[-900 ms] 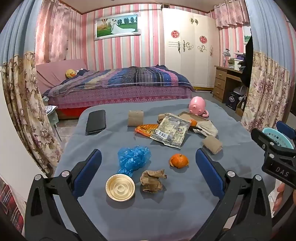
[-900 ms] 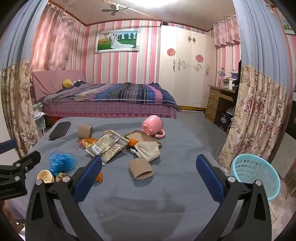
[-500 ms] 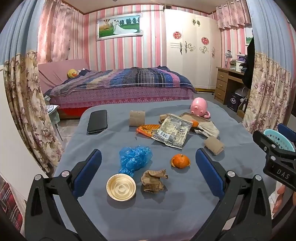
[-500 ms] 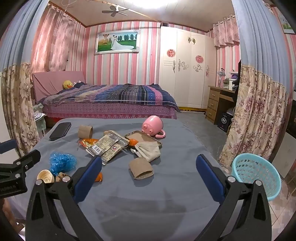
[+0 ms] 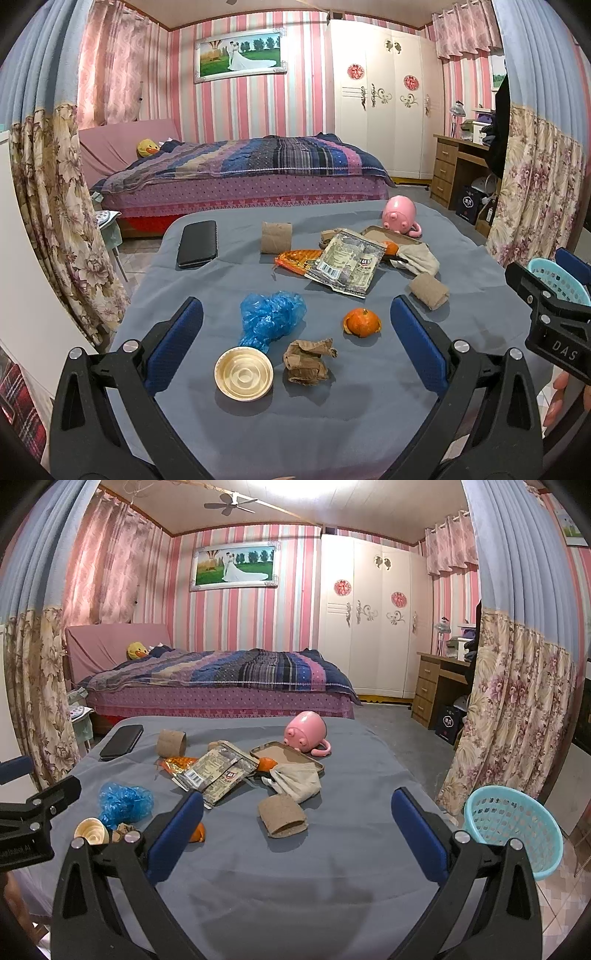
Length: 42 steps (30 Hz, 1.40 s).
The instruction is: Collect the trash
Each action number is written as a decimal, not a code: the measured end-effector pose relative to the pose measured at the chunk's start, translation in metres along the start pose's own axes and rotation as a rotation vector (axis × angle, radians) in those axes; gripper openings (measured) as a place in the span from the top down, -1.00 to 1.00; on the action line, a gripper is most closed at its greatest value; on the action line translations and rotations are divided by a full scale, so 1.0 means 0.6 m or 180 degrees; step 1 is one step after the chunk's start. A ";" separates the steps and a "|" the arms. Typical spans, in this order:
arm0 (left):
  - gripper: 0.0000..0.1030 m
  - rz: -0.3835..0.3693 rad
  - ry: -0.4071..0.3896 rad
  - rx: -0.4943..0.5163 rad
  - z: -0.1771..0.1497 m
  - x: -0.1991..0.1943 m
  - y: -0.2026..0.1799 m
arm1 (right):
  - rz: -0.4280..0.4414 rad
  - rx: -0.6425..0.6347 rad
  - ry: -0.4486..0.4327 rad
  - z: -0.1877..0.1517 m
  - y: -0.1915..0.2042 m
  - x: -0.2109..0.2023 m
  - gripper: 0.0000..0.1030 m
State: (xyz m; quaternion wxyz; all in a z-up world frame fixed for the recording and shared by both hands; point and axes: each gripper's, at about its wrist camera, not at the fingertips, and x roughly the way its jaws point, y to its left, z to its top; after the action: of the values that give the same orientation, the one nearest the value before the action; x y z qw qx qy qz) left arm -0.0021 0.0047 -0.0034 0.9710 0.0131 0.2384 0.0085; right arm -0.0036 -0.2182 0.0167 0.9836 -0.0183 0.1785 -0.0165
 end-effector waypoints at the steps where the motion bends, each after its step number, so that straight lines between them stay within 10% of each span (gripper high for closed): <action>1: -0.90 0.0005 0.0001 -0.0001 0.000 0.000 0.000 | -0.0001 0.0001 -0.0003 0.000 0.000 0.000 -0.93; 42: -0.90 0.0045 -0.0011 -0.0010 0.001 -0.008 0.008 | -0.0003 -0.0024 0.0009 -0.012 0.004 0.007 -0.93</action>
State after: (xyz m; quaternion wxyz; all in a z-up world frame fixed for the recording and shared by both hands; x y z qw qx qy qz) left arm -0.0060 0.0094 -0.0007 0.9714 0.0134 0.2366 0.0157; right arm -0.0023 -0.2163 0.0083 0.9833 -0.0221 0.1800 -0.0162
